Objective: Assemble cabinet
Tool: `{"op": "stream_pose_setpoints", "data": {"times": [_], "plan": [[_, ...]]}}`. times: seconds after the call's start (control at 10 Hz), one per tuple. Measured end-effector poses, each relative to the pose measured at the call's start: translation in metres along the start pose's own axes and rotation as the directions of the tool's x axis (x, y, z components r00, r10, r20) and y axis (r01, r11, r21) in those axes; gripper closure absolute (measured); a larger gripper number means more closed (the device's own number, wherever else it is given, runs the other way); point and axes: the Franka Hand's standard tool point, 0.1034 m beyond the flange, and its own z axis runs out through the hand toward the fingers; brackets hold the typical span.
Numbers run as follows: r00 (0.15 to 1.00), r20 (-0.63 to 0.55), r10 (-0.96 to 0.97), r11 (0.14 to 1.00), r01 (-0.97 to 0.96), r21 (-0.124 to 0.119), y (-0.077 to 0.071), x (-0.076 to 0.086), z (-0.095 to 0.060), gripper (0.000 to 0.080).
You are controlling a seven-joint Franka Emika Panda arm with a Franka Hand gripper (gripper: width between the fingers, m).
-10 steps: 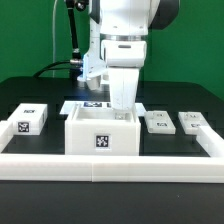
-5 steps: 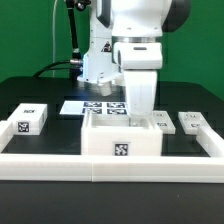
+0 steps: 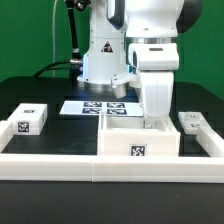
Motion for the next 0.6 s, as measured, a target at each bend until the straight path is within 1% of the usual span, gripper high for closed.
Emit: {"op": "stream_pose_setpoints", "data": {"times": [0.2,0.4,0.5,0.6], "plan": [[1.000,0.000,-0.001,1.000,0.001,0.000,0.000,0.001,0.000,0.0762],[1.000,-0.006,-0.014,1.000,0.014,-0.003,0.003,0.014,0.000,0.0762],[1.000,-0.005,-0.023,1.000,0.023,0.011,0.006,0.023,0.001,0.0762],[0.999,-0.005,-0.034,0.999,0.034,0.019,0.009,0.032,0.002,0.0762]]}}
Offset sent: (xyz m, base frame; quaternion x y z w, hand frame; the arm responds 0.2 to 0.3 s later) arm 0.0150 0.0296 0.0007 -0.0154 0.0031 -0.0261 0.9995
